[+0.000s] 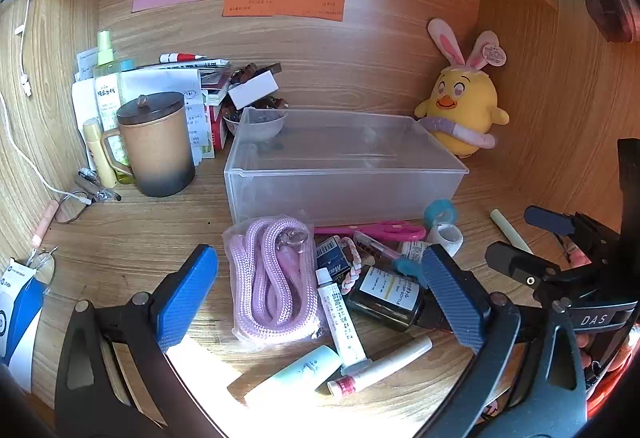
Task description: Organize objects
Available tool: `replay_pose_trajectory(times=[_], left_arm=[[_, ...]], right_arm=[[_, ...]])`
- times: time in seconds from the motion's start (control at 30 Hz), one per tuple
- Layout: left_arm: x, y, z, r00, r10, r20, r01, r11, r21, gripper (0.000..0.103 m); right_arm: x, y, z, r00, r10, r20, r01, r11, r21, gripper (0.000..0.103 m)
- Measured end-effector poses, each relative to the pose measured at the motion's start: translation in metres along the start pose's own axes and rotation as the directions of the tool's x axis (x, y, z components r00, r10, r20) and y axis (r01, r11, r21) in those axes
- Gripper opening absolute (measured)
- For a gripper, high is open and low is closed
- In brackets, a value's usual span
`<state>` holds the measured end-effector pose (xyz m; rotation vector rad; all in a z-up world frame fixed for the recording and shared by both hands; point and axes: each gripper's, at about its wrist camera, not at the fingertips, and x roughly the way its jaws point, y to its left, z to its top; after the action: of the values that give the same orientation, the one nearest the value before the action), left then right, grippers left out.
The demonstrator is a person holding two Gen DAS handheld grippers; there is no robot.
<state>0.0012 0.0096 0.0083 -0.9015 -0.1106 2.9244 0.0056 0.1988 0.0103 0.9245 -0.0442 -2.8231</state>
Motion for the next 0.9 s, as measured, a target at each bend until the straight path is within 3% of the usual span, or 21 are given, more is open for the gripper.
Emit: replay_pose_trajectory(times=[0.9], left_arm=[[0.0008,-0.0023,-0.0009,1.000,0.018,-0.007,-0.018,1.000,0.017,0.103]], right_arm=[[-0.0043,0.0067,0.0015,1.000,0.009,0.012,-0.009,1.000,-0.019,0.103]])
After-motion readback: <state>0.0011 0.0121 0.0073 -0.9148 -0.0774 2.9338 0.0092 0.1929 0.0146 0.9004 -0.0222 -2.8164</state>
